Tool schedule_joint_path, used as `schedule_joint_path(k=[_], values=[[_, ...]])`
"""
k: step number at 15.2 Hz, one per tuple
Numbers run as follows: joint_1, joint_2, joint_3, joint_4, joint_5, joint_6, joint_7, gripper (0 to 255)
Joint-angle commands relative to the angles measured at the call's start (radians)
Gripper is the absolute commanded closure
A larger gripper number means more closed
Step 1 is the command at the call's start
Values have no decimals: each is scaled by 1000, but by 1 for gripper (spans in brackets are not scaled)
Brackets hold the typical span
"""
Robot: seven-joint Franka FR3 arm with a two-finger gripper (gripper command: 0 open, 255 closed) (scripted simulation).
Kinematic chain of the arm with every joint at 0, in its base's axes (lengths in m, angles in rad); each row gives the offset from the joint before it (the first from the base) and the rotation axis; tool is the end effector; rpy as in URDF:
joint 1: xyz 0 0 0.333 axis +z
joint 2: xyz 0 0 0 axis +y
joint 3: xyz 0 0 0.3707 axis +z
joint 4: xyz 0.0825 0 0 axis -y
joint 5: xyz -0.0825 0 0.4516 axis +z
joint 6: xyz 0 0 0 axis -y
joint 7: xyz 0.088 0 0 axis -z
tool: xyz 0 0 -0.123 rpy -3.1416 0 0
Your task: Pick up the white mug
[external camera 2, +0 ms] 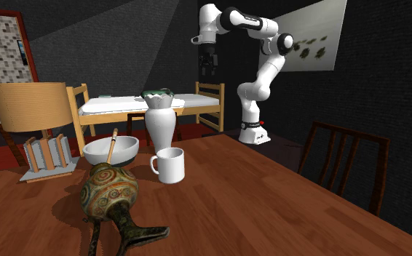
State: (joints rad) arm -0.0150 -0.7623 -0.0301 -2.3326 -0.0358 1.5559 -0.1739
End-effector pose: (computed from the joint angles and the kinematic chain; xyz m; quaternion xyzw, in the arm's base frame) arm 0.3409 -0.0229 0.6164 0.9976 0.0684 -0.0081 0.0067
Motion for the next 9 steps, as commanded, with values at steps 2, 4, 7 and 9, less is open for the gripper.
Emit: schedule_joint_path(k=[2,4,7,9], values=[[5,21,13,-6,10,25,16,0],[15,65,39,-13,28,76,49,0],[29,140,77,-15,51,151,95,0],[37,195,102,-9,64,200,126,0]])
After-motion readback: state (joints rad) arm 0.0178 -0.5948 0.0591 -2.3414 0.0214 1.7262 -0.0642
